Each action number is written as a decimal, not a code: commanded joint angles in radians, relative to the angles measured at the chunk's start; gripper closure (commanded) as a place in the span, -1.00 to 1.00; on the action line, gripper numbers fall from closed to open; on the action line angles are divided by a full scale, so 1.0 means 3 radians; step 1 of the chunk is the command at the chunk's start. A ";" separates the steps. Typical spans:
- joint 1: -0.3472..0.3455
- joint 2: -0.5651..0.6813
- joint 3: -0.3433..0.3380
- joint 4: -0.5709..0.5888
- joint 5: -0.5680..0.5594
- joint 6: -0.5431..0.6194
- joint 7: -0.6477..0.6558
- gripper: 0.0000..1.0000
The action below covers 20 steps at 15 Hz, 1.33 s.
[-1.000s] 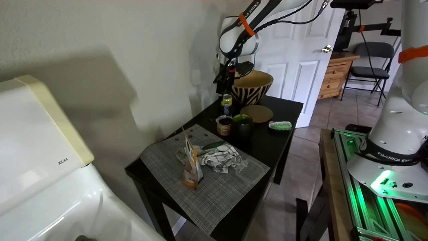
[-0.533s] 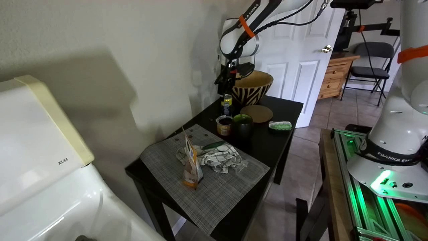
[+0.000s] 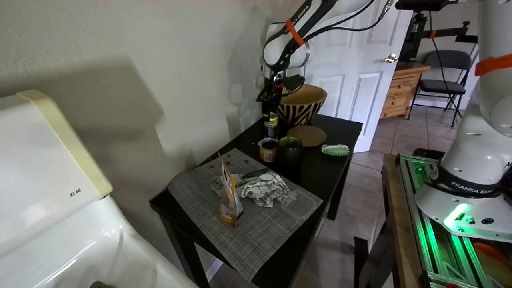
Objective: Move the object to the bowl
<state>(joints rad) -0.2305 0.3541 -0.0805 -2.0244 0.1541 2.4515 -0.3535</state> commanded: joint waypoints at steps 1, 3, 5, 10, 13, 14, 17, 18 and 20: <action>-0.0022 0.0081 0.0028 0.0045 0.0018 0.0051 0.0051 0.22; -0.0021 0.0065 0.0027 0.0039 0.0011 0.0058 0.0049 0.25; -0.0028 -0.0039 0.0032 -0.0013 0.0004 -0.0022 0.0010 0.25; -0.0088 -0.0467 0.0024 -0.0009 0.0003 -0.0719 -0.0242 0.25; -0.0084 -0.0809 -0.0052 0.0070 0.0038 -0.1049 -0.0298 0.25; -0.0076 -0.0910 -0.0082 0.0133 0.0039 -0.1156 -0.0292 0.25; -0.0047 -0.1086 -0.0210 0.0471 -0.0105 -0.1550 -0.0077 0.25; -0.0056 -0.1076 -0.0257 0.0645 -0.0103 -0.1635 0.0028 0.25; -0.0097 -0.0919 -0.0365 0.1052 -0.0011 -0.1787 0.0153 0.25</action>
<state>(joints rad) -0.2523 0.0277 -0.1493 -1.8606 0.1403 1.9940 -0.3717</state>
